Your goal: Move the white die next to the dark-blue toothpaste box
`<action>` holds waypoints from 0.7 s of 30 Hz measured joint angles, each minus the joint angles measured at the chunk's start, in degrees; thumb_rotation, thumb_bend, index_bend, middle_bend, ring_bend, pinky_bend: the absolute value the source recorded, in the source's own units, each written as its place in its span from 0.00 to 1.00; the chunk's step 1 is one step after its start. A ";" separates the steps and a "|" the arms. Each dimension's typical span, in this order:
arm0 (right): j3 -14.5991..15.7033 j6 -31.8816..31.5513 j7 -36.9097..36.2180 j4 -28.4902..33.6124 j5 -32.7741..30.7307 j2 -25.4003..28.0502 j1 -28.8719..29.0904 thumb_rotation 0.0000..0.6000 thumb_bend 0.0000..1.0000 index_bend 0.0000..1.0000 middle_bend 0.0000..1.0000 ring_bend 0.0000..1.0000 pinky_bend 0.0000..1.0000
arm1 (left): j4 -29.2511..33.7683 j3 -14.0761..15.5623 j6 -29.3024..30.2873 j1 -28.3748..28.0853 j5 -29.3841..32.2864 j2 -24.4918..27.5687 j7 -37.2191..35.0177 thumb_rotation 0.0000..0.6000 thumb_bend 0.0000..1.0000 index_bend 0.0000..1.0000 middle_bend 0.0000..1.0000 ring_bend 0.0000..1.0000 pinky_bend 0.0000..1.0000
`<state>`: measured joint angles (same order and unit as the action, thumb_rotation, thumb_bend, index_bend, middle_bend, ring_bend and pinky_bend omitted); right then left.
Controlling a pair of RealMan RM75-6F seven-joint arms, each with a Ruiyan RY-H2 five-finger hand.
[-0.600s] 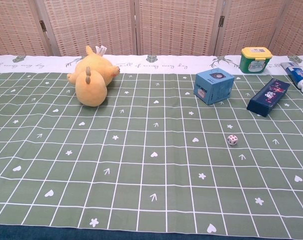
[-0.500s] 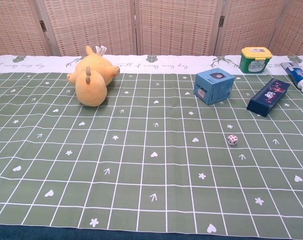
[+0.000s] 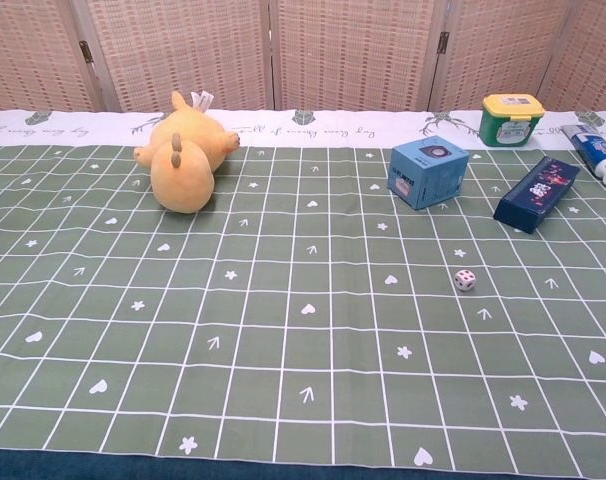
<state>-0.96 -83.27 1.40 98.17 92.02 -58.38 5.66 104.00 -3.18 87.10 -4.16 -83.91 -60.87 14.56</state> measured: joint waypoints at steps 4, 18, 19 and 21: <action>-0.50 2.78 0.78 -0.13 0.09 -1.39 2.10 1.00 0.30 0.13 0.53 0.51 0.43 | 0.01 0.15 0.29 0.25 -0.17 0.10 -0.38 1.00 0.24 0.15 0.16 0.10 0.16; -3.43 22.04 3.48 -3.68 -3.87 -11.05 15.43 1.00 0.31 0.32 0.93 0.96 0.86 | 0.49 0.85 1.98 1.69 -1.08 1.04 -1.36 1.00 0.24 0.15 0.16 0.10 0.16; -3.62 23.38 3.93 -4.10 -4.56 -11.82 16.29 1.00 0.31 0.32 0.94 0.97 0.87 | 0.45 0.87 2.02 1.76 -1.06 1.05 -1.44 1.00 0.24 0.15 0.16 0.10 0.16; -4.07 26.38 5.04 -5.23 -6.46 -13.65 18.27 1.00 0.30 0.32 0.96 0.99 0.89 | 0.29 0.91 2.06 1.93 -0.84 1.06 -1.53 1.00 0.24 0.15 0.16 0.10 0.16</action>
<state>-5.03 -56.89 6.43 92.93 85.56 -72.03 23.92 104.29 -2.27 89.16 -2.23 -84.75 -59.81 13.03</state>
